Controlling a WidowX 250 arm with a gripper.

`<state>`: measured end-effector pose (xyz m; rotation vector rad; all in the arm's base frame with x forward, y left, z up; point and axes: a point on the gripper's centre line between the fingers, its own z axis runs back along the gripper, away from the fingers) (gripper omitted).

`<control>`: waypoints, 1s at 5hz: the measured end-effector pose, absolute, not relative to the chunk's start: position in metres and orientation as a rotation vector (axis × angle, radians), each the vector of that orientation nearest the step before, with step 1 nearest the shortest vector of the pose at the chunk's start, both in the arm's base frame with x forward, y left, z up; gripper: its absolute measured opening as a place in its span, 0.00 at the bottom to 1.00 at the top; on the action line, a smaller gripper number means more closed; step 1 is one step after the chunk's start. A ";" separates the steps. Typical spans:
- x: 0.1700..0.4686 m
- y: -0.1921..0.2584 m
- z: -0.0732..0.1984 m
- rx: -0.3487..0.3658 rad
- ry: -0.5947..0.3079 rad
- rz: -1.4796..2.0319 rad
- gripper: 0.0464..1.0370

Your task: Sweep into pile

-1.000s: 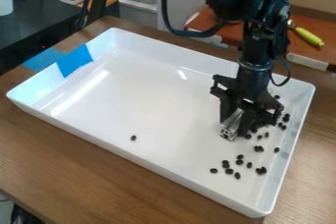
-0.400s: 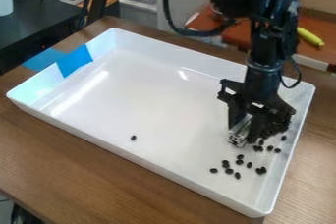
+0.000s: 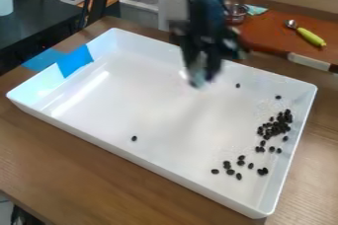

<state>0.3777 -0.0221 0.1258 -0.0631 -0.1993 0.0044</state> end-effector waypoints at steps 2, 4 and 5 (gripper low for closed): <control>0.348 0.063 0.099 0.091 -0.187 0.047 0.35; 0.316 0.102 0.051 0.265 -0.157 -0.023 0.35; 0.310 0.098 0.042 0.291 -0.150 -0.046 0.35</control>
